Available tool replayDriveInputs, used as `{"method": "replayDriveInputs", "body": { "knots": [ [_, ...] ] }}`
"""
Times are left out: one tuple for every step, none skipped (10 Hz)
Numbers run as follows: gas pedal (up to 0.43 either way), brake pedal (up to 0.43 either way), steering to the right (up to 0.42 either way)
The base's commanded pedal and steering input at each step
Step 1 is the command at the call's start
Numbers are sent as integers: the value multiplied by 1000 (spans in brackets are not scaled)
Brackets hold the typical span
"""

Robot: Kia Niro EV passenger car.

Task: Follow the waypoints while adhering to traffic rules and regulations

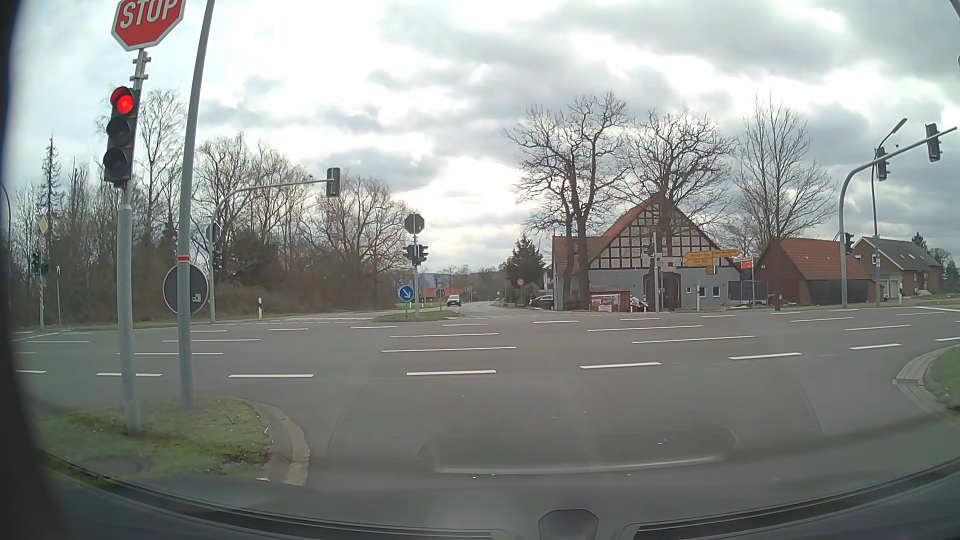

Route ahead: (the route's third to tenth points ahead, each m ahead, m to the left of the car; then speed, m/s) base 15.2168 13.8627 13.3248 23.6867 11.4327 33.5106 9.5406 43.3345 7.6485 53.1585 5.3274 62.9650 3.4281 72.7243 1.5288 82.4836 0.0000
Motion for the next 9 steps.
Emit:
{"method": "replayDriveInputs", "body": {
  "knots": [
    [0,232,-2],
    [0,232,-2],
    [0,232,-2],
    [0,232,-2],
    [0,232,-2],
    [0,232,-2],
    [0,238,-2],
    [0,232,-2],
    [0,232,-2]
  ]
}}
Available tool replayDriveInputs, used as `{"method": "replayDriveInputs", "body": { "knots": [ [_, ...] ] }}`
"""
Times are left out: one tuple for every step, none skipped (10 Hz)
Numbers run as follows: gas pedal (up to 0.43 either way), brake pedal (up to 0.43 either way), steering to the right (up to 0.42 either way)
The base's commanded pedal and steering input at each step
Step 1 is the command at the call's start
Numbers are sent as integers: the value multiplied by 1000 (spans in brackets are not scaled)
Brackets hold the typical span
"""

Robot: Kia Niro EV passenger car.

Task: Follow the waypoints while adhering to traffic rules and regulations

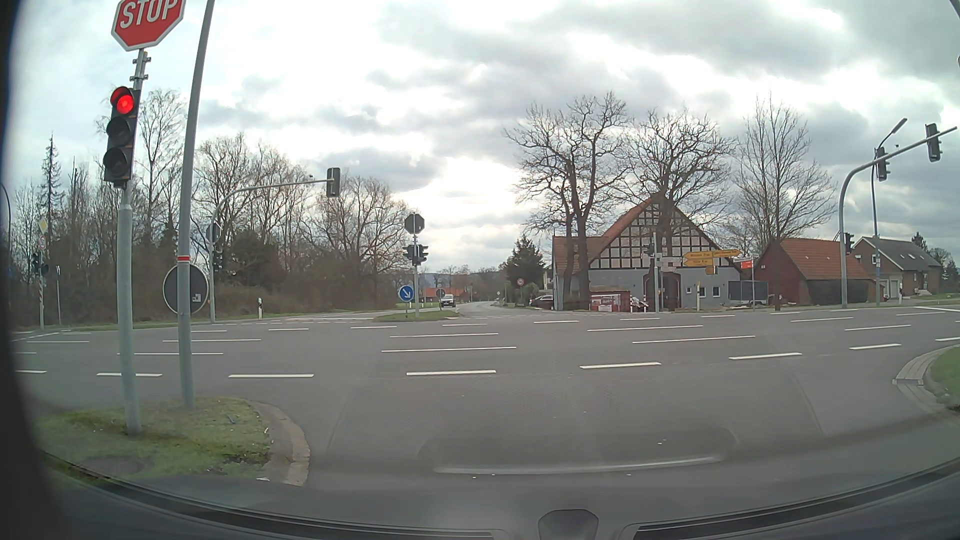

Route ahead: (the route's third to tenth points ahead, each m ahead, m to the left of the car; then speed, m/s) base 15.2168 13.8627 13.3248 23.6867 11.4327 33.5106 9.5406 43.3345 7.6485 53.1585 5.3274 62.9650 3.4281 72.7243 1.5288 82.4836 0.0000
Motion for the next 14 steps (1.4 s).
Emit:
{"method": "replayDriveInputs", "body": {
  "knots": [
    [0,232,-2],
    [0,232,-2],
    [0,232,-2],
    [0,232,-2],
    [0,232,-2],
    [0,232,-2],
    [0,232,-2],
    [0,232,-2],
    [0,232,-2],
    [0,232,-2],
    [0,232,-2],
    [0,238,-3],
    [0,232,-3],
    [0,232,-2]
  ]
}}
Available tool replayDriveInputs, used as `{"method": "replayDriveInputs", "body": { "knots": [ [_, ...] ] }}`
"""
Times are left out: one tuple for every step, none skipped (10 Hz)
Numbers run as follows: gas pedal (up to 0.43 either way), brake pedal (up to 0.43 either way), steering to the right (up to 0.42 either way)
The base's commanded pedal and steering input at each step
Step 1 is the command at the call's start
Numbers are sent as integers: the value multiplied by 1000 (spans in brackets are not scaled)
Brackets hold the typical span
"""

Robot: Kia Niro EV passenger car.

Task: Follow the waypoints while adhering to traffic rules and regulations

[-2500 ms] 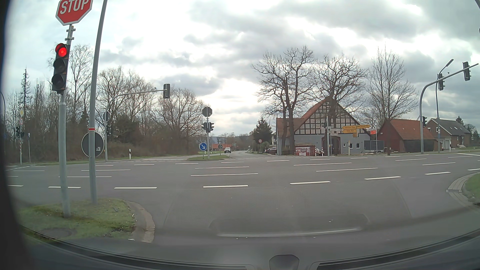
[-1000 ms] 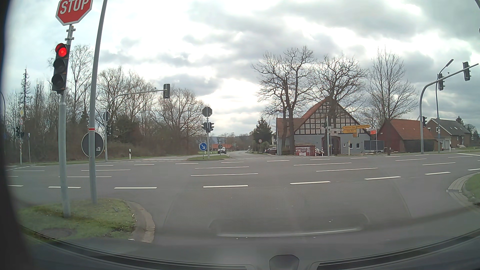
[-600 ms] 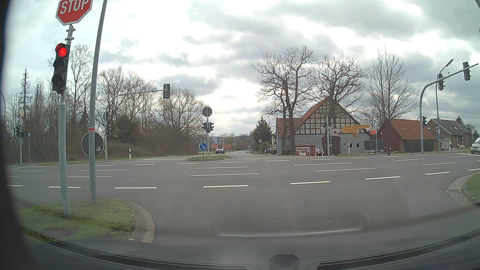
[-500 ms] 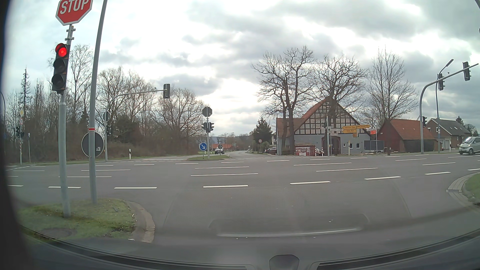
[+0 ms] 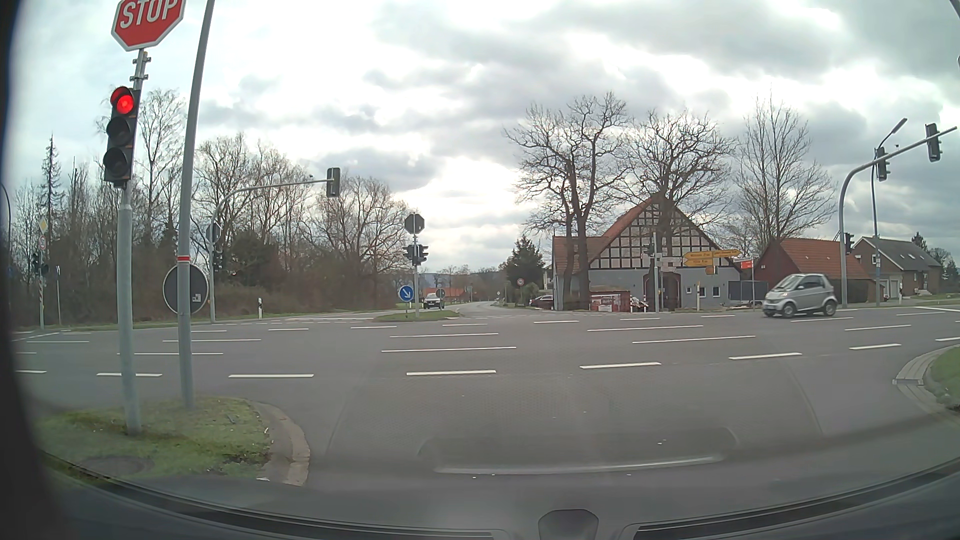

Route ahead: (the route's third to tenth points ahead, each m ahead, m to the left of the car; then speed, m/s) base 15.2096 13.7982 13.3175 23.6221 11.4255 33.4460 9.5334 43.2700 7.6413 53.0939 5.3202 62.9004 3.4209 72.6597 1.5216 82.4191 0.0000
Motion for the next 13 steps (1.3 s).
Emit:
{"method": "replayDriveInputs", "body": {
  "knots": [
    [0,232,-2],
    [0,232,-2],
    [0,232,-2],
    [0,232,-2],
    [0,232,-2],
    [0,238,-2],
    [0,232,-2],
    [0,232,-2],
    [0,232,-3],
    [0,232,-2],
    [0,232,-2],
    [0,238,-2],
    [0,238,-2]
  ]
}}
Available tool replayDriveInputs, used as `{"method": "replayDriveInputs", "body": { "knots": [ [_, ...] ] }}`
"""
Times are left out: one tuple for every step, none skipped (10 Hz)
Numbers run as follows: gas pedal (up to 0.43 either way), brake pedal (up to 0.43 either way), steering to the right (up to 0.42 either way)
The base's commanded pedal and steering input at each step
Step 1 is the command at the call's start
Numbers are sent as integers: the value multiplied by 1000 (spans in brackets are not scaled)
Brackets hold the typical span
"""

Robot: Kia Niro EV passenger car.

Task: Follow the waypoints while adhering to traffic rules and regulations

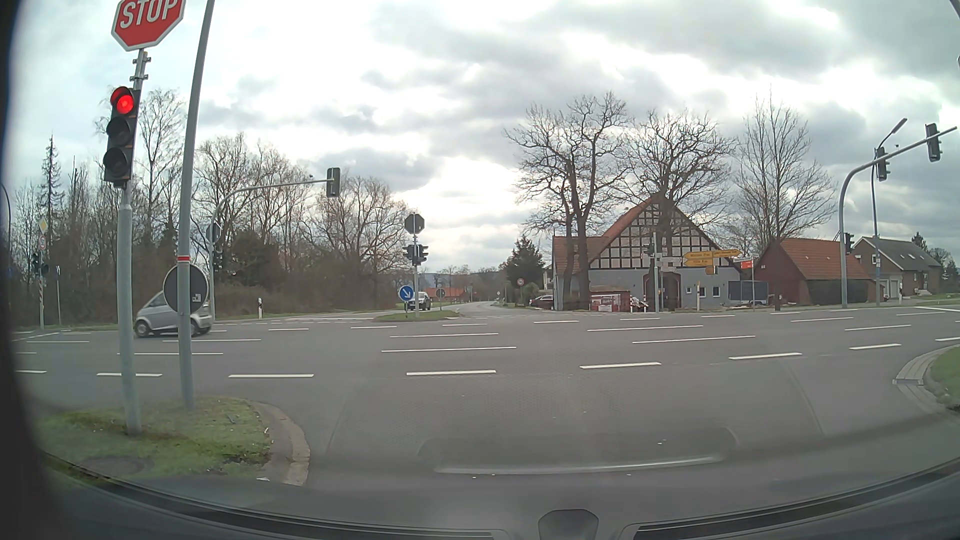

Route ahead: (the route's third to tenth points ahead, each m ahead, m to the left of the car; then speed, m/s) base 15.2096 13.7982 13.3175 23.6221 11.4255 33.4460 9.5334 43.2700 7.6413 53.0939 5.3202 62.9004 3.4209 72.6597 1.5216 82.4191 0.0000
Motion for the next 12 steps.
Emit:
{"method": "replayDriveInputs", "body": {
  "knots": [
    [0,232,-2],
    [0,238,-2],
    [0,232,-2],
    [0,232,-2],
    [0,232,-2],
    [0,232,-2],
    [0,238,-2],
    [0,238,-2],
    [0,232,-2],
    [0,232,-2],
    [0,232,-2],
    [0,238,-2]
  ]
}}
